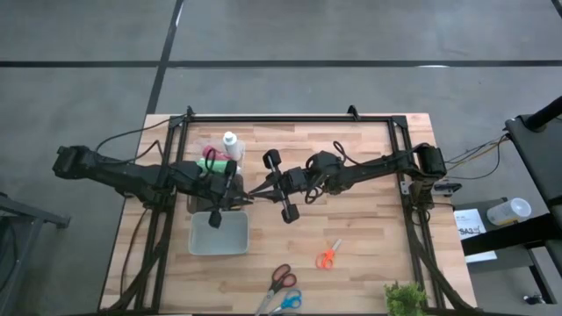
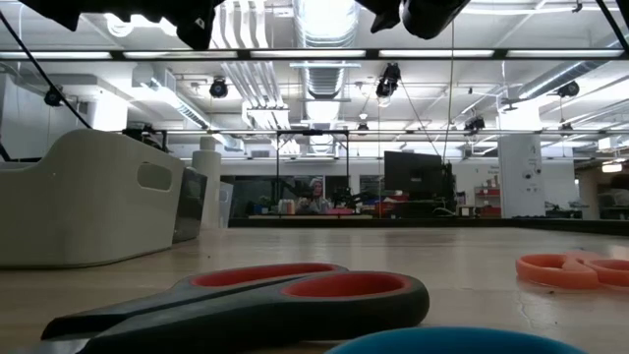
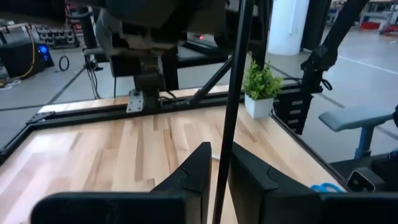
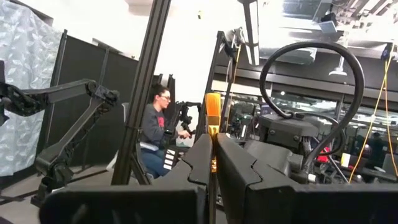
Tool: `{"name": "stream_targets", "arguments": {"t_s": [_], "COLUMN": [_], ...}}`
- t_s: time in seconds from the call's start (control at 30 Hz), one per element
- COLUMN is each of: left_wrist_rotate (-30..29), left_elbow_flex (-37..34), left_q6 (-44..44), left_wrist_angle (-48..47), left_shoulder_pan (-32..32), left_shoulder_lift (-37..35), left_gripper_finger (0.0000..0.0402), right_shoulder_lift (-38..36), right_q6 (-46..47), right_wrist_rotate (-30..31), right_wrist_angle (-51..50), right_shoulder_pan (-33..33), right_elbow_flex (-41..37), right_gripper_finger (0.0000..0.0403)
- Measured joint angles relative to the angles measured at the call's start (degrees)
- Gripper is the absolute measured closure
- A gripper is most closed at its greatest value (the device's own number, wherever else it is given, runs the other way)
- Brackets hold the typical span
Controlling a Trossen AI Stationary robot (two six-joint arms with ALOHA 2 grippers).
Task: Pick & Place Paint Supplies
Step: Put the orange paint brush into the black bin
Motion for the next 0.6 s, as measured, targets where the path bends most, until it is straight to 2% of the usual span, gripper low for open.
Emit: {"name": "stream_targets", "arguments": {"t_s": [0.6], "left_wrist_rotate": [0.0], "left_elbow_flex": [0.0], "left_q6": [0.0], "left_wrist_angle": [-2.2], "left_shoulder_pan": [0.0], "left_shoulder_lift": [0.0], "left_gripper_finger": [0.0343], "right_shoulder_lift": [0.0], "right_q6": [-0.1], "right_wrist_rotate": [0.0], "right_wrist_angle": [0.0], "right_shoulder_pan": [0.0], "right_elbow_flex": [-0.1], "right_gripper_finger": [0.0391]}}
